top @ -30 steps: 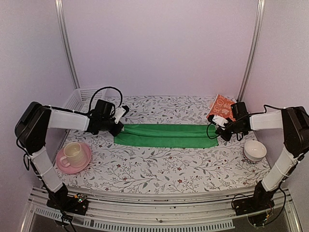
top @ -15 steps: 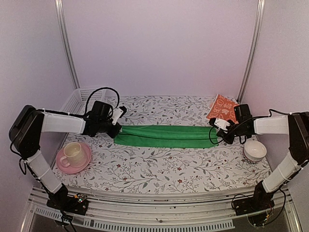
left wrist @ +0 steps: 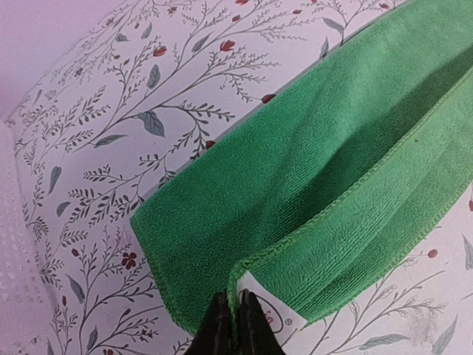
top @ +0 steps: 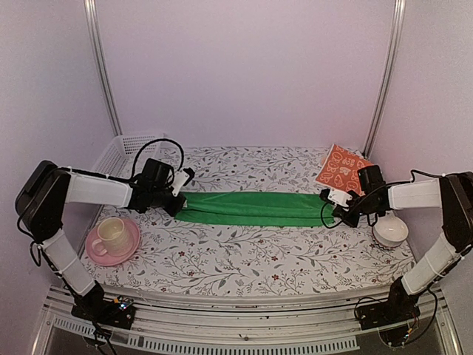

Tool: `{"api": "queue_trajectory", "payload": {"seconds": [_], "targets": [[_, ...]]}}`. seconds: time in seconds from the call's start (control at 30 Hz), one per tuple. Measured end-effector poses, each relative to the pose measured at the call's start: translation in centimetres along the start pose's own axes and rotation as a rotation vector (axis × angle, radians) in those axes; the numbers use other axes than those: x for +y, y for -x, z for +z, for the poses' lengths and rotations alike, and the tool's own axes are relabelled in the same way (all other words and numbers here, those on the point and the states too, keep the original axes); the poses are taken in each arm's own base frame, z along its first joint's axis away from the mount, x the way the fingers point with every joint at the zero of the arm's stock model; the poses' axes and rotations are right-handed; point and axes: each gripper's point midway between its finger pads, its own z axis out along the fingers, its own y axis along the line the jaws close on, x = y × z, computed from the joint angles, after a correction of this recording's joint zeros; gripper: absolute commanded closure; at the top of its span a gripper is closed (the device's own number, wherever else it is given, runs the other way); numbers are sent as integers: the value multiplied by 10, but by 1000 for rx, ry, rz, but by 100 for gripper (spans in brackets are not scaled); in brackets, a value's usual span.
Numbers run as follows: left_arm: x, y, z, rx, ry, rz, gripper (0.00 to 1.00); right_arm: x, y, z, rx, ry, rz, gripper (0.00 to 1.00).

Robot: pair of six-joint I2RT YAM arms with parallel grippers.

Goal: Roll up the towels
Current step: Fold the towel at the center of the board.

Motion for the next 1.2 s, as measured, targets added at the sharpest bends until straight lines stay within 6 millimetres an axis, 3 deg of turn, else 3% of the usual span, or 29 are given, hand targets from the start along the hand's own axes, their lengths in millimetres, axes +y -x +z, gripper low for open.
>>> {"api": "queue_trajectory", "payload": {"seconds": [0.23, 0.43, 0.47, 0.63, 0.83, 0.93, 1.03, 1.1, 1.2], "targets": [[-2, -3, 0, 12, -7, -14, 83, 18, -14, 1, 27, 39, -42, 86], [-3, -9, -1, 36, -6, -39, 76, 19, -13, -3, 23, 35, -71, 82], [-3, -11, -1, 42, -4, -42, 75, 20, -14, -3, 23, 36, -74, 78], [-2, -22, -4, 73, 12, -57, 62, 27, -18, -4, 31, 49, -89, 71], [3, -22, -10, 78, 41, -81, 41, 26, -16, -10, 23, 37, -105, 64], [5, -19, -14, 69, 57, -91, 26, 25, -14, -14, 17, 29, -107, 59], [11, -11, -19, 50, 84, -110, 10, 23, -10, -18, 10, 20, -97, 44], [17, 0, -22, 29, 108, -124, 4, 19, -5, -23, 0, 10, -86, 41], [28, 22, -24, -10, 142, -144, 3, 5, 10, -29, -28, -24, -66, 35]]}}
